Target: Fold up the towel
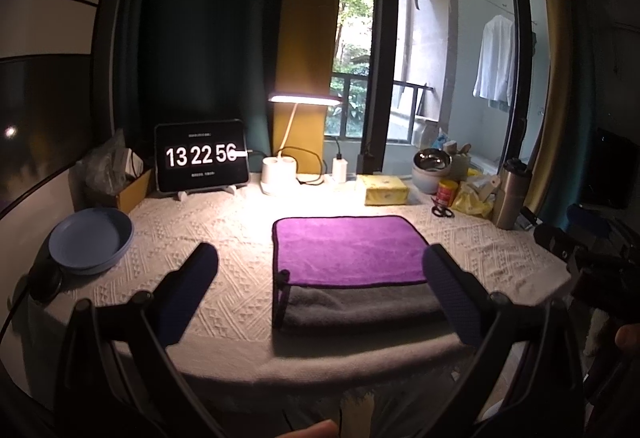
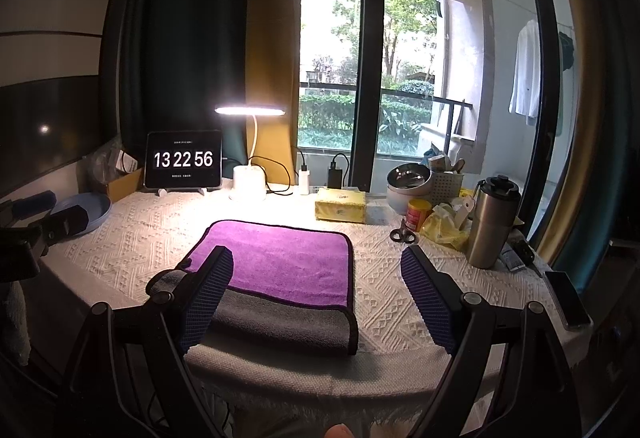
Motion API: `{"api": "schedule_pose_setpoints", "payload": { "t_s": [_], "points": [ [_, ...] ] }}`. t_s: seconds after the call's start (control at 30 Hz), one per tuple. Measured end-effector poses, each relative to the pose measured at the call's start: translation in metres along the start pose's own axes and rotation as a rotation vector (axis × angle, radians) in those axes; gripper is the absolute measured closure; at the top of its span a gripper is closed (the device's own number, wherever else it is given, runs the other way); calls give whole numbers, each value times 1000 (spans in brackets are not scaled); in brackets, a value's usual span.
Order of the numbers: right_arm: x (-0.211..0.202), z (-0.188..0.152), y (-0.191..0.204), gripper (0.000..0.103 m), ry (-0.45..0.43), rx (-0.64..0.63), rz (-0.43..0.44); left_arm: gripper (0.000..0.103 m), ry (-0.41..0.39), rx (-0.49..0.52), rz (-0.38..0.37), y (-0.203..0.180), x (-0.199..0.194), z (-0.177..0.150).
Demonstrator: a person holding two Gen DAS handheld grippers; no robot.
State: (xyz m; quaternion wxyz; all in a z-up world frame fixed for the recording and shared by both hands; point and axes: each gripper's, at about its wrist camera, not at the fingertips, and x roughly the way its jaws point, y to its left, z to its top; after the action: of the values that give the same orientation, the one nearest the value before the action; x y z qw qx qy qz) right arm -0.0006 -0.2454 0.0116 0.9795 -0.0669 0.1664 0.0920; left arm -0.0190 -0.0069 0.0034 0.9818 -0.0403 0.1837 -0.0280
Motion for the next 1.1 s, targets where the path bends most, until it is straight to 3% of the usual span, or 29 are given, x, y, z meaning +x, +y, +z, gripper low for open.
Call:
{"api": "schedule_pose_setpoints", "payload": {
  "t_s": [0.7, 1.1],
  "points": [
    [1, -1, -1, 15, 4, 2, 0, 0, 1, 1, -2, -1, 0, 0],
    [16, -7, -2, 15, 41, 17, -1, 1, 48, 6, -13, -3, 21, -3]
  ]
}}
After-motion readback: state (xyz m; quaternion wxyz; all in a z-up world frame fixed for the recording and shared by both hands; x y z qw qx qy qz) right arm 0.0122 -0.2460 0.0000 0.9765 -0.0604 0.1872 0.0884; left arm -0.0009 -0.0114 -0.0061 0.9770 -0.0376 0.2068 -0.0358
